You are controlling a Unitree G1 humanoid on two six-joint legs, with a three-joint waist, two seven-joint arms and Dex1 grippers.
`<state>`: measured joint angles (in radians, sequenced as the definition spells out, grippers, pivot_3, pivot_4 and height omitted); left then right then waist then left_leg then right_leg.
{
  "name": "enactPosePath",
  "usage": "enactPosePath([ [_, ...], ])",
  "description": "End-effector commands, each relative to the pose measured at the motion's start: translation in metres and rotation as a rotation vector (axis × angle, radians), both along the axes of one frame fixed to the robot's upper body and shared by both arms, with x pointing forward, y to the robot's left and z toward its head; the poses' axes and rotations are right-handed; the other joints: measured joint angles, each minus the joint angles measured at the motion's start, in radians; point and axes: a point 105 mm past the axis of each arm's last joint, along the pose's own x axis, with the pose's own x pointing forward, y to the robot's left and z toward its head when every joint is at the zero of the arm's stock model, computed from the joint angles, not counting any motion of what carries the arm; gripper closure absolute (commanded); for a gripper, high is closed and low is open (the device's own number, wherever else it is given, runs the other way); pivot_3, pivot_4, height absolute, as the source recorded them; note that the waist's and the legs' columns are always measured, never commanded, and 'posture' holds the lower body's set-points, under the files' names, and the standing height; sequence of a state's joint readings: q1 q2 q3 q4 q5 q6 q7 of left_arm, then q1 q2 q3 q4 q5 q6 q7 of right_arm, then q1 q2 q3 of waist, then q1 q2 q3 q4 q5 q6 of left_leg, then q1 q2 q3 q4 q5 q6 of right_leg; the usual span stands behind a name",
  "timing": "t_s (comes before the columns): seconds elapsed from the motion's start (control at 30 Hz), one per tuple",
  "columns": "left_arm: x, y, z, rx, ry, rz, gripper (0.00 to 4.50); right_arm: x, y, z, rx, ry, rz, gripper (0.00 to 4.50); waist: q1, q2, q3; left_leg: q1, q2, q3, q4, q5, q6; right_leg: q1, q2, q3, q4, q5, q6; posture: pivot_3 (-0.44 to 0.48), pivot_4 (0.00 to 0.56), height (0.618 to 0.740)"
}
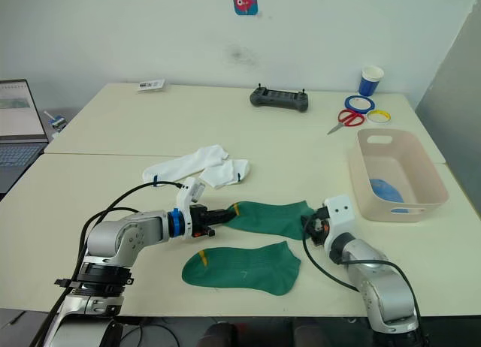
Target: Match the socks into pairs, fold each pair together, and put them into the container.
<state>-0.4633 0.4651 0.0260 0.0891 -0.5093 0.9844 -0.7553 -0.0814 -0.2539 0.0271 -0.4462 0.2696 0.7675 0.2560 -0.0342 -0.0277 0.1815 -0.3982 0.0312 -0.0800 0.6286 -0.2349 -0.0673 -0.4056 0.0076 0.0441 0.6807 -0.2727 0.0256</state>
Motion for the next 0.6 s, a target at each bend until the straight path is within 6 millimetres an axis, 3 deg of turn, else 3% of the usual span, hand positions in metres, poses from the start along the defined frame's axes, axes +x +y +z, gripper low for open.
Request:
enactPosePath([
  [0.03,0.003,-0.003,0.012,-0.044,-0.06,0.0,4.5,-0.001,0.002,0.014,0.035,-0.068,0.016,3.08,0.0,0.0,0.0,0.0,0.0,0.0,0.0,0.0,0.0,0.0,0.0,0.0,0.0,0.0,0.0,0.0,0.15,0.74],
  [0.17,0.003,-0.003,0.015,-0.057,-0.068,-0.001,4.5,-0.004,0.004,0.016,0.035,-0.081,0.026,4.48,0.0,0.0,0.0,0.0,0.0,0.0,0.0,0.0,0.0,0.0,0.0,0.0,0.0,0.0,0.0,0.0,0.15,0.74],
  [0.37,-0.003,0.009,0.041,-0.074,-0.116,-0.016,4.5,-0.015,0.011,0.039,0.047,-0.159,0.074,4.48,-0.002,0.0,0.0,0.0,0.0,0.0,0.0,0.0,0.0,0.0,0.0,0.0,0.0,0.0,0.0,0.0,0.15,0.74],
  [0.5,-0.02,0.021,0.073,-0.116,-0.133,-0.066,4.5,-0.031,0.022,0.072,0.121,-0.222,0.154,4.48,-0.003,0.0,0.0,0.0,0.001,-0.001,0.0,0.0,0.0,0.0,0.0,0.0,0.0,0.0,0.0,0.0,0.15,0.74],
  [0.6,-0.04,0.03,0.084,-0.134,-0.084,-0.104,4.5,-0.049,0.032,0.081,0.17,-0.197,0.227,4.48,-0.004,0.0,0.0,0.0,0.001,-0.001,0.0,0.0,0.0,0.0,0.0,0.0,0.0,0.0,0.0,0.0,0.15,0.74],
])
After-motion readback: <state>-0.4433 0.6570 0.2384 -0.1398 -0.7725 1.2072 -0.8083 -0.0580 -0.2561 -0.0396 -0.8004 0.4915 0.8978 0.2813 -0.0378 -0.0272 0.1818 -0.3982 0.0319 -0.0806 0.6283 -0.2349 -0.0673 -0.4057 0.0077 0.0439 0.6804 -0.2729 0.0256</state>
